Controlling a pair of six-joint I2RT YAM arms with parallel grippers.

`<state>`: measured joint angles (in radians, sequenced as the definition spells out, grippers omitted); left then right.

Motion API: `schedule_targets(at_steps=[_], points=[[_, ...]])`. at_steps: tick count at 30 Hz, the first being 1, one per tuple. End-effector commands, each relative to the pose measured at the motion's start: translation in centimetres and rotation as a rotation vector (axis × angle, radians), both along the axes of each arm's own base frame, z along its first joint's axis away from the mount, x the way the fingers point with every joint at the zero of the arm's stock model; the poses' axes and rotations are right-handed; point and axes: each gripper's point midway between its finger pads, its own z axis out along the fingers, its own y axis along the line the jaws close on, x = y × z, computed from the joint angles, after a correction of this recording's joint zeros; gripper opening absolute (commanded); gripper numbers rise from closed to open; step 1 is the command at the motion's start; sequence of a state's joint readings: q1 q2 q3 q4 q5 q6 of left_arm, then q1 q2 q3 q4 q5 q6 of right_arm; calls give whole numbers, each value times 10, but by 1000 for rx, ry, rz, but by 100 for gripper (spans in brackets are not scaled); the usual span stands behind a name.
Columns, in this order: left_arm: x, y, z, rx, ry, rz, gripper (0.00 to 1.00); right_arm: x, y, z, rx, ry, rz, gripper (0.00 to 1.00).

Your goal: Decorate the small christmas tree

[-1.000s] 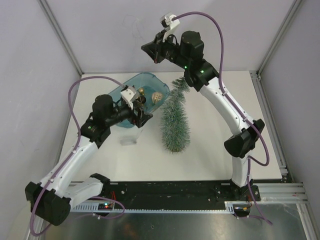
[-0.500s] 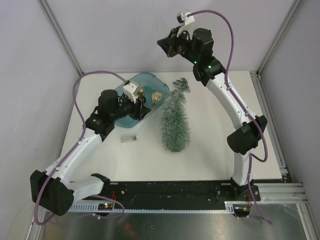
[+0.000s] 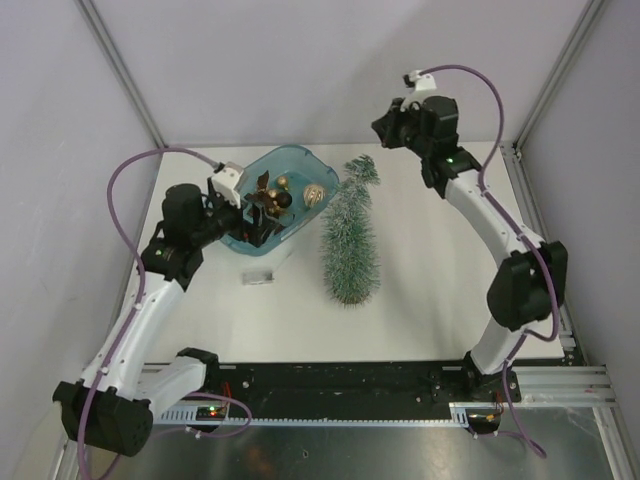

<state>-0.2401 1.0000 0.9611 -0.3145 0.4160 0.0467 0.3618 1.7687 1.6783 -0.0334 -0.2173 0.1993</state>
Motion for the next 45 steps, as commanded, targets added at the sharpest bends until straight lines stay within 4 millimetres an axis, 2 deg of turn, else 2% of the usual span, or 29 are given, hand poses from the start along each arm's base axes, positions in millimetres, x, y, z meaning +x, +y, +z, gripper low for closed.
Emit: schedule_targets(at_steps=[1,4,10,13,16,18,24,31,35,40,45], points=[[-15,6,1,34,-33,-61,100,-24,-38,66,65,-168,-114,0],[-24,-1,21,4,-76,-112,100,-34,-60,55,47,-149,-189,0],[-33,-6,61,-15,-177,-157,100,-67,-100,41,0,-123,-331,0],[-39,-9,75,-31,-205,-179,100,-84,-121,29,-27,-93,-400,0],[-47,-15,89,-59,-223,-216,100,-96,-142,15,-44,-60,-450,0],[-53,-20,98,-74,-236,-240,100,-100,-156,13,-44,-53,-481,0],[-63,-30,122,-103,-270,-270,100,-106,-194,24,-30,-77,-560,0],[-66,-32,128,-113,-278,-273,100,-105,-227,39,23,-113,-623,0],[-68,-34,132,-118,-283,-278,100,-105,-239,40,33,-114,-649,0],[-69,-34,133,-118,-287,-277,100,-114,-238,45,48,-115,-638,0],[-68,-34,131,-113,-285,-273,100,-151,-216,51,68,-105,-573,0]])
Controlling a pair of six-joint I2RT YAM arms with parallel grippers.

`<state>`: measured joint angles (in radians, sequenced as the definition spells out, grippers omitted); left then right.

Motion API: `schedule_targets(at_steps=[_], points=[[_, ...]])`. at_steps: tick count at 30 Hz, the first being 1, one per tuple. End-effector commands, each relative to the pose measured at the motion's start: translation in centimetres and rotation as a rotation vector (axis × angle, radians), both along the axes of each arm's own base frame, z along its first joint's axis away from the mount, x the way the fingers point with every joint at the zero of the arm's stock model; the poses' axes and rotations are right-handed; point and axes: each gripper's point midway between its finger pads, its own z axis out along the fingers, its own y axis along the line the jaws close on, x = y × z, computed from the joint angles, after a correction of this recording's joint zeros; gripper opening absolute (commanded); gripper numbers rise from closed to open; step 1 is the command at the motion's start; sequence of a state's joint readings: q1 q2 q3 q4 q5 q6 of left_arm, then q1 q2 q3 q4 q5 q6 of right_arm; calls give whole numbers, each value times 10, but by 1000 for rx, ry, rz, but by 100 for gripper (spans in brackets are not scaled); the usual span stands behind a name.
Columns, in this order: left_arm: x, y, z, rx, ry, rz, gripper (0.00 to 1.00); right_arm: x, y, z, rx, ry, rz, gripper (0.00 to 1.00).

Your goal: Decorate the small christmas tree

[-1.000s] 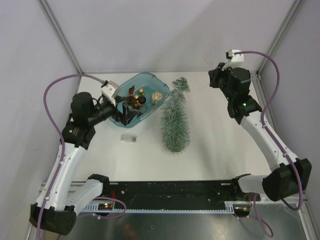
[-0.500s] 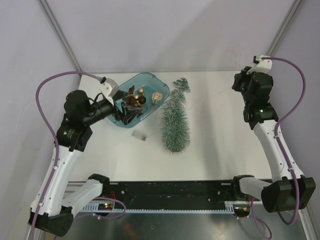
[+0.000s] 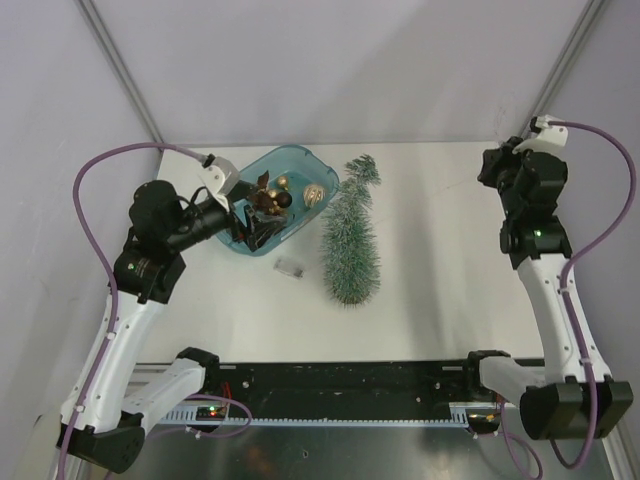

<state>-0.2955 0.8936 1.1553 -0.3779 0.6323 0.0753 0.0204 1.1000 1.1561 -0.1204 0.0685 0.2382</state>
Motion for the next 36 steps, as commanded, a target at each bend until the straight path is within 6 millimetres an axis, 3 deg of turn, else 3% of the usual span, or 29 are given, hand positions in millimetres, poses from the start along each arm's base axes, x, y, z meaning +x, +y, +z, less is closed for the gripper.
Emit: schedule_targets(at_steps=[1,10,15,19,23,26,31,36], points=[[-8,0,22,-28,-47,-4,100,-43,28,23,22,-63,80,0],[-9,-4,39,-41,-72,-8,100,-127,77,-10,13,-3,222,0],[-12,-6,45,-49,-83,-9,100,-155,74,-26,-32,54,197,0],[-14,-9,48,-58,-77,-20,100,-152,44,-46,-138,126,-26,0],[-16,-12,50,-64,-73,-29,100,-136,22,-59,-249,198,-237,0],[-17,-13,52,-68,-75,-32,100,-122,9,-65,-255,226,-327,0],[-19,-13,52,-72,-73,-35,100,-104,-31,-83,-240,307,-457,0],[-18,-14,48,-70,-61,-36,99,-101,-42,-92,-259,343,-516,0]])
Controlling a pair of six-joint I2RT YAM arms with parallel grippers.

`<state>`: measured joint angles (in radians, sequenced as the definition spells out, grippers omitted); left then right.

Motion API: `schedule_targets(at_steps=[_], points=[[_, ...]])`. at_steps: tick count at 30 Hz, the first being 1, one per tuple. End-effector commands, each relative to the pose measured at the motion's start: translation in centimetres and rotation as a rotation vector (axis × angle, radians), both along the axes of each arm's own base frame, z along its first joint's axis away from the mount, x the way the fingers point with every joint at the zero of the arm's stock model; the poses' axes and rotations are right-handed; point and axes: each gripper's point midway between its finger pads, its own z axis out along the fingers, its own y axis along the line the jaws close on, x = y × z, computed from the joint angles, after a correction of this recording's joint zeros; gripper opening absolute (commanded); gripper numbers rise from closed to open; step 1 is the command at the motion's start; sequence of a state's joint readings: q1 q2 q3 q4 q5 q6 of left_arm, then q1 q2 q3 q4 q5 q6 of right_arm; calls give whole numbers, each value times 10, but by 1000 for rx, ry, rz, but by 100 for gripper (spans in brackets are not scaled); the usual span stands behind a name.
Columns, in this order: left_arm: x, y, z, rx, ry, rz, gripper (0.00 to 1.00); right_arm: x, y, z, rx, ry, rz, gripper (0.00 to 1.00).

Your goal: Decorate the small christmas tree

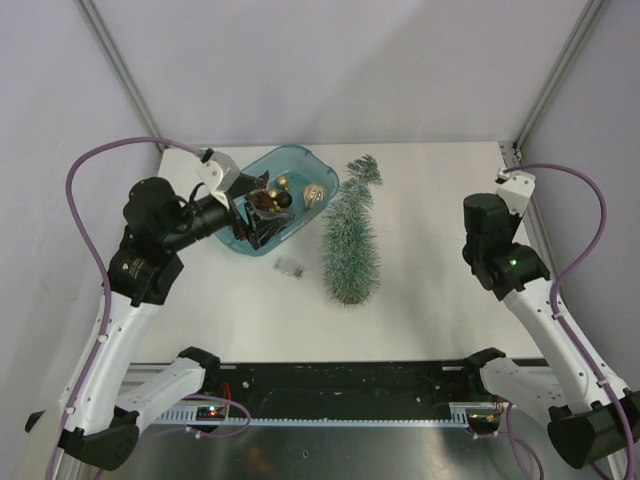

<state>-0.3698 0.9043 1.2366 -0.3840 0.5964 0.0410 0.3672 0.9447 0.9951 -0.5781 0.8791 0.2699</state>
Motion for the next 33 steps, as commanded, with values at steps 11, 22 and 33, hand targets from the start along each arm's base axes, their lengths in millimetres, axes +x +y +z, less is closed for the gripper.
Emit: schedule_targets(at_steps=[11,22,33], points=[[-9,1,18,-39,-29,6,99,-61,37,7,50,-39,145,0],[2,2,11,-48,18,54,96,-134,167,15,174,-106,810,0],[10,0,-3,-22,35,79,95,-202,255,40,42,-233,1089,0]])
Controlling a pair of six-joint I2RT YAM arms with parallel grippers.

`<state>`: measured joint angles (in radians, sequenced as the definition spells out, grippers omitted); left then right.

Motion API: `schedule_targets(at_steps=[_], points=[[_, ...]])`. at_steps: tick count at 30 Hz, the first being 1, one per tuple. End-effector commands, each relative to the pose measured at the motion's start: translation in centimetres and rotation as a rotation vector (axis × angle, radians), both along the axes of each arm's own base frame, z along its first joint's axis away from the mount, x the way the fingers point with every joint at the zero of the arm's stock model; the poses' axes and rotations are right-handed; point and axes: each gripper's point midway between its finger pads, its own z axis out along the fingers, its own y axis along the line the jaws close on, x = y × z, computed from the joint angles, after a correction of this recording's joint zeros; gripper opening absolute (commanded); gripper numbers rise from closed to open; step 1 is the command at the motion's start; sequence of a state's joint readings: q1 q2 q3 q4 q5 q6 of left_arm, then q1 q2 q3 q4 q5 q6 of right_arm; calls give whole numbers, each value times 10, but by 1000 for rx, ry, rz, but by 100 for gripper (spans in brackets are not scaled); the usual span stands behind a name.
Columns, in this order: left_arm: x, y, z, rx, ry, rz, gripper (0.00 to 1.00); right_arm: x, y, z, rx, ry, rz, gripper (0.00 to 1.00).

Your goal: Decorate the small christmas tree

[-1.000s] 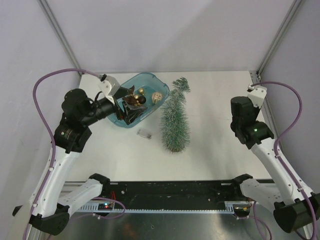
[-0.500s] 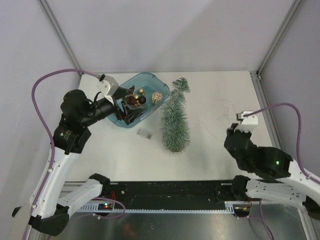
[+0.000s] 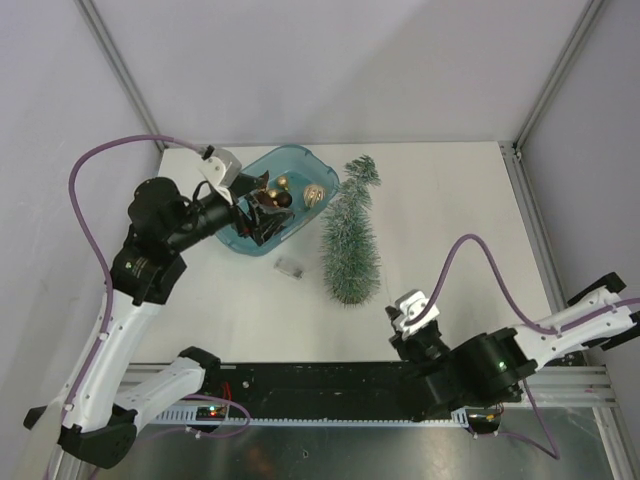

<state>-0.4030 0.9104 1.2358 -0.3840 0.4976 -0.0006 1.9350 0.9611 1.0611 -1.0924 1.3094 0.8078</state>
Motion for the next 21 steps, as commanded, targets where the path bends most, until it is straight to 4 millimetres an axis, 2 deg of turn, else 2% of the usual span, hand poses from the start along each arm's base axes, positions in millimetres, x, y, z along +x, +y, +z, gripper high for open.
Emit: schedule_targets(at_steps=[1,5,7,10,12,16,21], points=[[2,-1,-2,-3,-1,9,95,-14,23,34,91,-75,25,0],[-9,-5,-4,-4,-1,-41,95,-31,47,45,94,-54,121,0],[-22,-11,-8,22,-22,-123,96,-35,56,53,103,-49,166,0],[-52,-17,-20,64,-54,-282,99,-38,70,60,106,-40,237,0],[-67,-19,-29,76,-55,-346,99,-36,80,60,98,-35,273,0],[-84,-16,-43,104,-76,-399,100,-32,103,52,77,-12,328,0],[-93,-8,-50,142,-129,-390,100,-19,121,45,69,9,355,0]])
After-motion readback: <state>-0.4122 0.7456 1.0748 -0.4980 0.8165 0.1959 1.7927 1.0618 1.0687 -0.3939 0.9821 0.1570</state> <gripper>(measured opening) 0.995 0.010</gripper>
